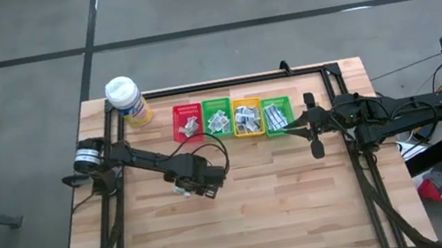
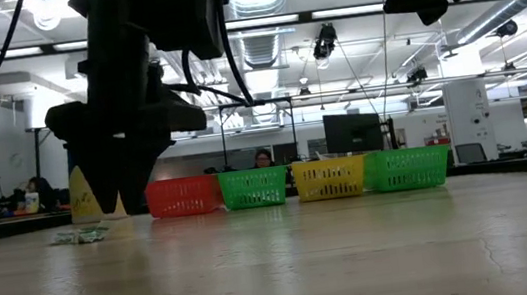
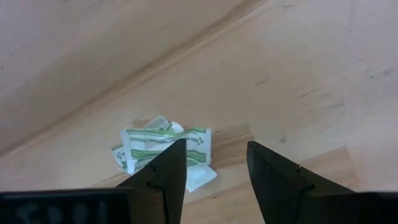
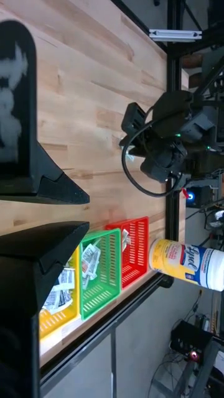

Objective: Pick & Place First Aid Supplies
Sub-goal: Put the green bandage into the red bin

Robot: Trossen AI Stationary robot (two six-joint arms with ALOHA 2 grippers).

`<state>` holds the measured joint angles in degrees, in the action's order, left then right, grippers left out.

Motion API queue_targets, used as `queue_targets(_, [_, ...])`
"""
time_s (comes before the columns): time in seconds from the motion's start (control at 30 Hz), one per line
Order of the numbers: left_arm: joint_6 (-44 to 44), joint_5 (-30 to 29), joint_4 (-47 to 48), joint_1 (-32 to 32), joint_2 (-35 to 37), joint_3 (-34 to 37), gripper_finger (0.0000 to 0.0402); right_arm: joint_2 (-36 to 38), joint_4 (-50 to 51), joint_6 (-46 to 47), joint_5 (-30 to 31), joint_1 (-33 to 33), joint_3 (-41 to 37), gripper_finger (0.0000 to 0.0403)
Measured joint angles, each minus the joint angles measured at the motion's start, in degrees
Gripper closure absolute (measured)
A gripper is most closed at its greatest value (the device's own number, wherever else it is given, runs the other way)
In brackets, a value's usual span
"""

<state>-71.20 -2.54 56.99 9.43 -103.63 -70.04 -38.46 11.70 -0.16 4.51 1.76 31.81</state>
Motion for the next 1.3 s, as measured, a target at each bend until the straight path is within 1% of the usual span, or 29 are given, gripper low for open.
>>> queue_targets(0.6, [1.73,0.04,1.42,0.09,-0.94,0.09,0.0241,0.00,0.02,0.03,0.00,0.00,0.01,0.0351])
queue_targets(0.9, [1.42,0.54,1.91,0.13,-0.96,2.69,0.0241,0.00,0.00,0.05,0.00,0.00,-0.01,0.0351])
queue_targets(1.3, [1.07,0.49,0.53,0.11,-0.96,2.00,0.0241,0.00,0.01,0.04,0.00,0.00,0.00,0.0351])
